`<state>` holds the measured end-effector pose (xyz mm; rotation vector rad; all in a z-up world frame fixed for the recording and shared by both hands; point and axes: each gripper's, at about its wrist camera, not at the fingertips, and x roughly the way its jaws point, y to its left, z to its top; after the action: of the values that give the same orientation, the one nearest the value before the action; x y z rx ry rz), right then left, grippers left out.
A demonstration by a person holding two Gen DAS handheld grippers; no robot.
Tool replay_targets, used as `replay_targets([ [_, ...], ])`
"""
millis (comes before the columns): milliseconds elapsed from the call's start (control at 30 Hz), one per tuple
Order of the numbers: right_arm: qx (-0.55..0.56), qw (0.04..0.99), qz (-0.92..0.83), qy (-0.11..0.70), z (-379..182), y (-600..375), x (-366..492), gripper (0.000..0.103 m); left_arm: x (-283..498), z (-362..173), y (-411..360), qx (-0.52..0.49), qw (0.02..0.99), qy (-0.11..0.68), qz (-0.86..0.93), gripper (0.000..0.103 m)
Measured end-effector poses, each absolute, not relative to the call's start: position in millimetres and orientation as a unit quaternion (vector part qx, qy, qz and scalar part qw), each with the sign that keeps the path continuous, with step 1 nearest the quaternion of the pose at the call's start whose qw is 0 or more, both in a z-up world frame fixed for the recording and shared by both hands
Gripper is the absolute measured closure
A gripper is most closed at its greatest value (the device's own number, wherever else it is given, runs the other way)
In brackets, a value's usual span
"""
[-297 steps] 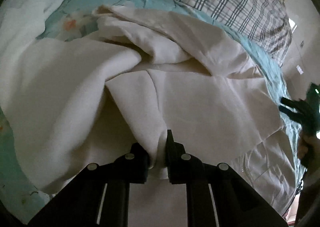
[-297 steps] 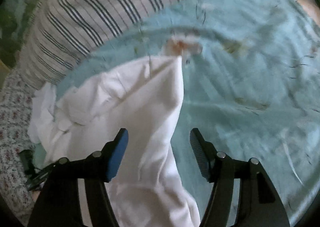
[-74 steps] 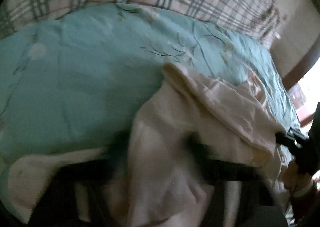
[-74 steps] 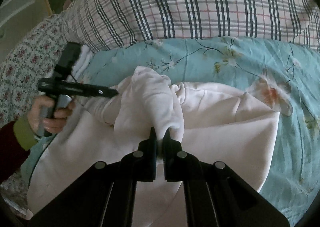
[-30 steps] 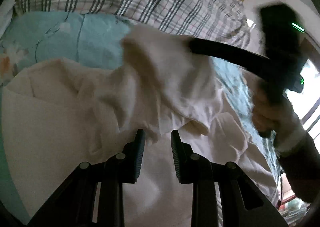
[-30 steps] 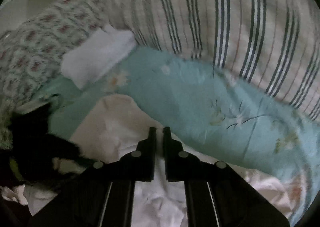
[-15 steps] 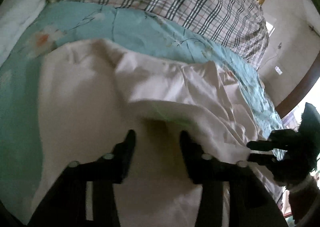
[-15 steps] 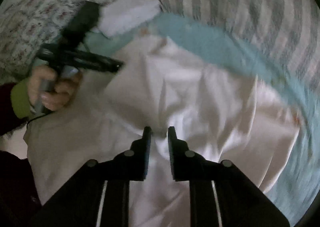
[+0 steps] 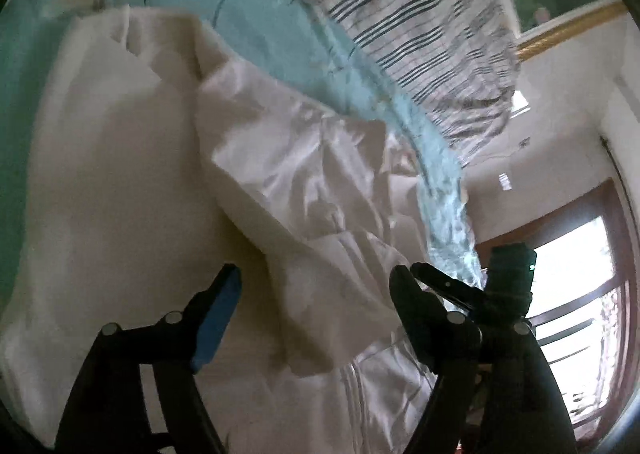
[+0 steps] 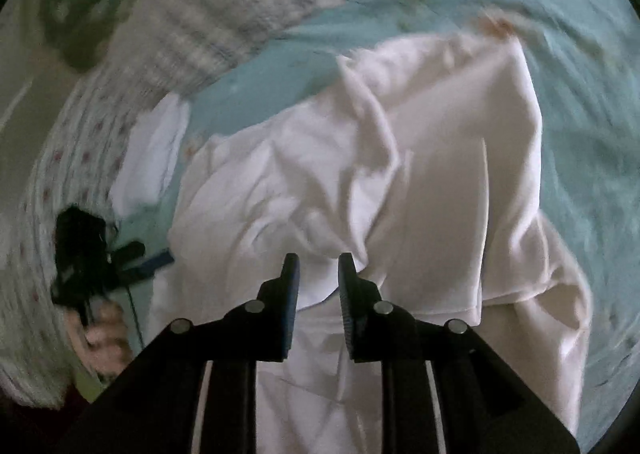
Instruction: Fold large clothes
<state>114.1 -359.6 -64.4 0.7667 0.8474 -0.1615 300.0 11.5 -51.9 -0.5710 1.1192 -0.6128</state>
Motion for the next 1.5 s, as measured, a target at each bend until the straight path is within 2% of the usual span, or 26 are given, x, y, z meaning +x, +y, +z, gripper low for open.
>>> replay_targets([
  [67,0.383,0.828,-0.077,0.403,-70.4,-359.7,118.8,0.076,307.8,-59.7,6.5,-0.262,0.762,0.523,-0.278,0.03],
  [100,0.399,0.82,-0.073,0.403,-74.8,-360.3,121.7,0.072,310.6,-62.8,3.0,-0.256,0.76,0.527,-0.28,0.042],
  [133,0.413,0.814,-0.069,0.403,-78.4,-361.1,124.4,0.07,312.2,-64.3,0.1,-0.252,0.76,0.528,-0.283,0.069],
  [200,0.434,0.801,-0.068,0.407,-86.5,-361.6,129.2,0.069,312.6,-67.5,-7.4,-0.235,0.76,0.53,-0.294,0.1],
  [267,0.43,0.799,-0.066,0.415,-88.9,-358.0,133.3,0.069,309.3,-63.9,-14.0,-0.203,0.776,0.519,-0.295,0.098],
  [300,0.422,0.8,-0.066,0.42,-90.0,-356.0,136.6,0.081,308.2,-59.1,-16.7,-0.188,0.785,0.511,-0.295,0.099],
  [333,0.417,0.803,-0.066,0.421,-88.8,-354.7,138.7,0.097,309.0,-52.6,-18.2,-0.179,0.795,0.498,-0.296,0.099],
  [400,0.406,0.819,-0.07,0.4,-78.1,-358.0,141.8,0.099,309.2,-33.5,-14.3,-0.172,0.816,0.462,-0.302,0.099],
  [533,0.364,0.886,-0.072,0.277,-18.4,-361.5,133.3,0.099,301.5,26.0,1.6,-0.172,0.865,0.336,-0.332,0.1],
  [600,0.302,0.922,-0.083,0.228,11.2,-349.1,129.6,0.099,291.9,38.7,-1.6,-0.131,0.89,0.294,-0.322,0.1],
  [667,0.26,0.937,-0.085,0.22,19.6,-335.4,131.8,0.099,287.4,29.9,-6.0,-0.099,0.9,0.297,-0.304,0.1],
  [767,0.221,0.934,-0.078,0.269,-0.2,-314.7,137.5,0.099,276.7,-6.6,-9.1,-0.08,0.889,0.338,-0.299,0.099],
  [900,0.23,0.914,-0.036,0.333,-42.9,-298.5,123.9,0.095,257.7,-47.1,-5.3,-0.071,0.869,0.391,-0.294,0.097],
  [933,0.237,0.904,-0.029,0.354,-53.9,-298.5,115.0,0.094,254.1,-53.3,-1.7,-0.073,0.865,0.401,-0.292,0.093],
  [967,0.246,0.896,-0.023,0.368,-60.9,-298.7,111.9,0.088,249.6,-58.3,4.4,-0.079,0.861,0.411,-0.29,0.091],
  [1000,0.258,0.889,-0.021,0.377,-66.4,-301.0,106.9,0.086,246.1,-61.2,11.2,-0.089,0.856,0.42,-0.289,0.081],
  [1033,0.269,0.885,-0.023,0.379,-68.9,-304.7,100.7,0.085,242.2,-63.8,18.6,-0.1,0.851,0.426,-0.289,0.061],
  [1100,0.296,0.881,-0.03,0.368,-65.9,-316.9,91.2,0.079,239.8,-62.9,31.9,-0.129,0.848,0.43,-0.28,0.039],
  [1200,0.329,0.876,-0.063,0.347,-61.2,-341.2,92.1,0.063,247.7,-55.7,38.3,-0.173,0.841,0.43,-0.28,0.029],
  [1233,0.337,0.872,-0.076,0.347,-61.6,-347.2,95.9,0.063,253.2,-54.1,38.0,-0.186,0.837,0.433,-0.277,0.023],
  [1333,0.371,0.854,-0.095,0.352,-68.2,-365.7,113.4,0.063,277.0,-56.3,30.3,-0.204,0.824,0.462,-0.258,0.023],
  [1367,0.379,0.847,-0.1,0.36,-71.8,-369.5,120.9,0.063,282.9,-58.8,24.9,-0.195,0.824,0.47,-0.251,0.025],
  [1400,0.384,0.837,-0.108,0.374,-78.9,-372.8,129.3,0.063,287.1,-61.8,16.8,-0.173,0.829,0.474,-0.242,0.037],
  [1433,0.384,0.83,-0.111,0.388,-84.6,-372.2,135.4,0.063,290.1,-64.0,8.4,-0.154,0.831,0.478,-0.238,0.064],
  [1467,0.383,0.824,-0.113,0.403,-90.3,-371.7,141.2,0.073,291.6,-67.6,1.4,-0.137,0.83,0.486,-0.236,0.08],
  [1500,0.38,0.821,-0.116,0.409,-93.0,-370.7,145.1,0.1,291.4,-70.8,-5.2,-0.116,0.831,0.493,-0.231,0.1],
])
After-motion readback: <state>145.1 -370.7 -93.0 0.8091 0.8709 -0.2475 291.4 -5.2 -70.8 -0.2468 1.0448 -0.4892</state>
